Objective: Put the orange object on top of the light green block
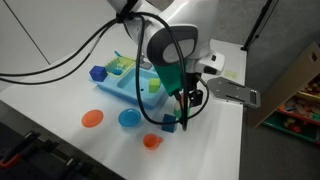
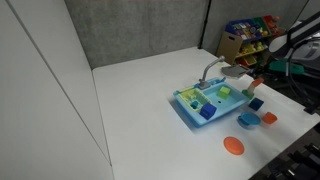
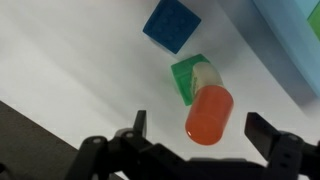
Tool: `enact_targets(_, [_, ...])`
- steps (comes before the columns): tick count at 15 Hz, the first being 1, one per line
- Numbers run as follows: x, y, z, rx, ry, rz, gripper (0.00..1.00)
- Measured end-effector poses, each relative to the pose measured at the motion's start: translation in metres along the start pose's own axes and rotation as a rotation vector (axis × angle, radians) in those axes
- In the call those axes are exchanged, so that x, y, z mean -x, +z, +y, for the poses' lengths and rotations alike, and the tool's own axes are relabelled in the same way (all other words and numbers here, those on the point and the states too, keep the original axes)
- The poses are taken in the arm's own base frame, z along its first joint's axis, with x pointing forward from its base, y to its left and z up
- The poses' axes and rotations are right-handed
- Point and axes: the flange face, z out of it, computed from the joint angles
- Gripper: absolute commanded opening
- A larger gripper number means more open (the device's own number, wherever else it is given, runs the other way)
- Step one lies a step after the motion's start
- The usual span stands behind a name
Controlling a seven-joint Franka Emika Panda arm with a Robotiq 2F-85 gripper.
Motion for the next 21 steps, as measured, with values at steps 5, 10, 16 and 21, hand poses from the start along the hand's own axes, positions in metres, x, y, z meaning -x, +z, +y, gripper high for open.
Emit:
enact_targets(5, [-0.004,0.004,-0.003,0.001,-0.004,0.003,0.55])
enact_targets(10, [-0.007,-0.001,-0.014,-0.010,-0.017,0.016,0.15])
enact_targets(16, [-0.006,-0.011,-0.031,-0.030,-0.038,0.030,0.14])
enact_targets(21, [-0.007,-0.051,-0.044,-0.071,-0.052,0.072,0.14])
